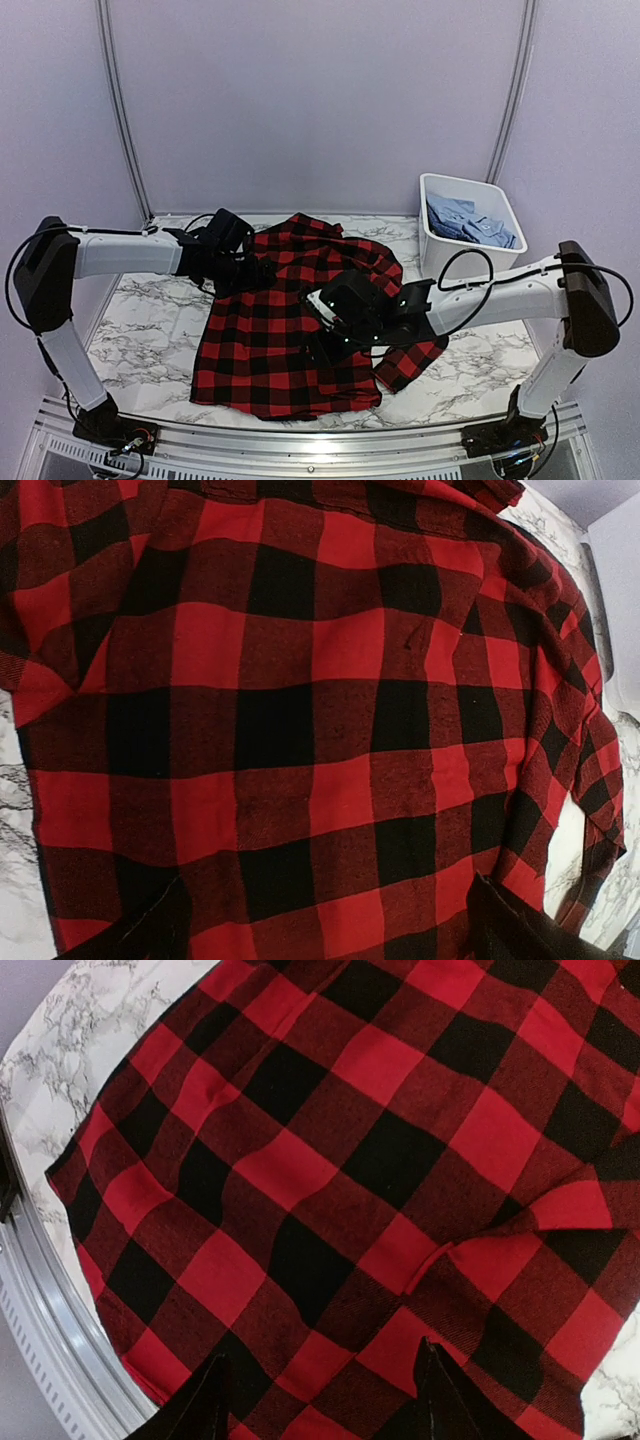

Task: Fold and stack the long sleeve shirts
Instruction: Flatten out the crumpled shirt at the center of the board.

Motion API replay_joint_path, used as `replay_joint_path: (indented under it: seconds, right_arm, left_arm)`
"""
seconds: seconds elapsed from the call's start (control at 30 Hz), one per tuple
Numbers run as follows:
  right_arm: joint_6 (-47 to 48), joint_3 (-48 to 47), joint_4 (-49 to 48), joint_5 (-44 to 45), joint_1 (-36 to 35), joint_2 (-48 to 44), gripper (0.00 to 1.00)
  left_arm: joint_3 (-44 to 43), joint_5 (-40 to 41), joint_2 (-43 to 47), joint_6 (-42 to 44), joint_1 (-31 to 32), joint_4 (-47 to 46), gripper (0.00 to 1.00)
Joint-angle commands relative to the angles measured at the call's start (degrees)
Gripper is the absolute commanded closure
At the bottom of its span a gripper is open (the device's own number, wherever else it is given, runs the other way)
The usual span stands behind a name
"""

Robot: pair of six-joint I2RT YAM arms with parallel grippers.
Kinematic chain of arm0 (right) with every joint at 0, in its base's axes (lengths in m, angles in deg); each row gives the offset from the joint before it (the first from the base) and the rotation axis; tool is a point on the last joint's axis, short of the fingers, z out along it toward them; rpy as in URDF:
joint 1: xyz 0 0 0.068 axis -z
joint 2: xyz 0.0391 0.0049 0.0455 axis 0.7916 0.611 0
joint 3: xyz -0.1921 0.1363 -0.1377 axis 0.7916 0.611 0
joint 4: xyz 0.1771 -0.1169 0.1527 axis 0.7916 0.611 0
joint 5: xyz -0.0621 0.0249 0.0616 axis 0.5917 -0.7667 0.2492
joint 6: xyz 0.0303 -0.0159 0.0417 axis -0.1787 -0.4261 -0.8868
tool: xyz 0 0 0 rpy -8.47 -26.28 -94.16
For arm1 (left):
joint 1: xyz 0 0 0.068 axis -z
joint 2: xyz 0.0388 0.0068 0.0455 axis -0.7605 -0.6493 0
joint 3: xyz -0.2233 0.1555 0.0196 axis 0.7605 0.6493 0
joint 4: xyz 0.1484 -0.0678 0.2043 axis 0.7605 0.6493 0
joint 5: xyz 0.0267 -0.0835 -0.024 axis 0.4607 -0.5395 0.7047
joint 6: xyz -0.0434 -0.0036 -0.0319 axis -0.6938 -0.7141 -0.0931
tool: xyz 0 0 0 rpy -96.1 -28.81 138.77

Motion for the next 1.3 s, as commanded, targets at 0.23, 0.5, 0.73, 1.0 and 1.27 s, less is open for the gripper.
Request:
replay_joint_path:
  seconds: [0.23, 0.5, 0.73, 1.0, 1.27]
  right_arm:
    - [-5.69, -4.41, 11.47, 11.33, -9.56, 5.77, 0.49]
    - [-9.66, -2.6, 11.5, 13.8, -10.65, 7.59, 0.55]
    - [-11.65, -0.38, 10.65, 13.5, -10.64, 5.59, 0.71]
    - [-12.38, 0.01, 13.0, 14.63, -10.66, 3.7, 1.0]
    - [-14.24, 1.03, 17.72, 19.52, -9.83, -0.15, 1.0]
  left_arm:
    - [-6.24, -3.3, -9.96, -3.07, 1.61, -5.5, 0.01]
    - [0.32, -1.85, -8.28, -7.14, 2.36, -9.21, 0.01]
    - [8.37, 3.65, -4.29, -8.69, 2.07, -10.6, 0.01]
    - [12.27, 4.5, -3.64, -8.94, 0.65, -12.13, 0.01]
    - [14.15, 4.35, -3.37, -6.22, -3.99, -12.44, 0.01]
